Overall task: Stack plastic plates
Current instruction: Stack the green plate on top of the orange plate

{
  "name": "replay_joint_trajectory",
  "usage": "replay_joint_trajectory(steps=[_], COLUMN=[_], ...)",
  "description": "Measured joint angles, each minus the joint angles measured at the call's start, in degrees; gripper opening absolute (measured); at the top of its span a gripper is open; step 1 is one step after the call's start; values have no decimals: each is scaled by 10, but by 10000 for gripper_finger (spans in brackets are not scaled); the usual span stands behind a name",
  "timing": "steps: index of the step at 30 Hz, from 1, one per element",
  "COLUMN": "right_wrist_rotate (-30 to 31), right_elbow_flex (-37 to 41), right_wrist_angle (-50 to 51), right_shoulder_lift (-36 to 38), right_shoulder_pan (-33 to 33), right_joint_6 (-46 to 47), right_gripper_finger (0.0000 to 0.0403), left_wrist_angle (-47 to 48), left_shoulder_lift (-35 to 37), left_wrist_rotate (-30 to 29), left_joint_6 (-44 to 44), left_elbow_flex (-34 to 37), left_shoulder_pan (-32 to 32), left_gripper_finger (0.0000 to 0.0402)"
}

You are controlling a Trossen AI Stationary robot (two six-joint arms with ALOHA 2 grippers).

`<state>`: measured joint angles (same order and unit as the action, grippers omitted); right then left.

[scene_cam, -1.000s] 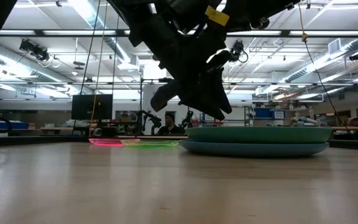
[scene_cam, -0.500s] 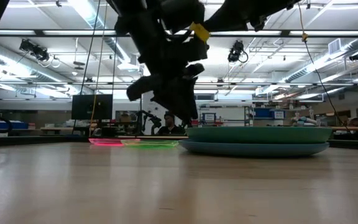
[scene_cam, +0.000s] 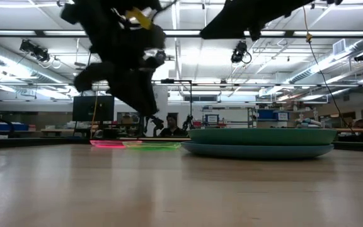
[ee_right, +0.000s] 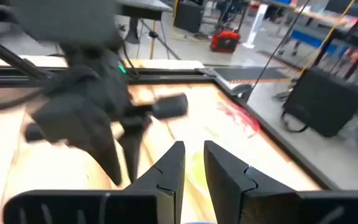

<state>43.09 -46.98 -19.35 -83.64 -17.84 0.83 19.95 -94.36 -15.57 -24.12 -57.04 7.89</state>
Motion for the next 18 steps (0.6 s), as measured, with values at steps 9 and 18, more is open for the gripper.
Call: replay_joint_trajectory(steps=[9, 18], right_wrist_rotate=[-87, -180], right_elbow_flex=[0, -35], right_wrist_angle=[-26, -55], right_shoulder_lift=[-44, -120], right_shoulder_pan=[52, 99], right_joint_6=[41, 53], right_gripper_finger=[71, 71], left_wrist_angle=[5, 16], left_shoulder_lift=[96, 154], left_wrist_rotate=[-14, -43], left_joint_6=[91, 148], left_elbow_flex=[78, 141], left_shoulder_pan=[48, 91], left_gripper_finger=[89, 89])
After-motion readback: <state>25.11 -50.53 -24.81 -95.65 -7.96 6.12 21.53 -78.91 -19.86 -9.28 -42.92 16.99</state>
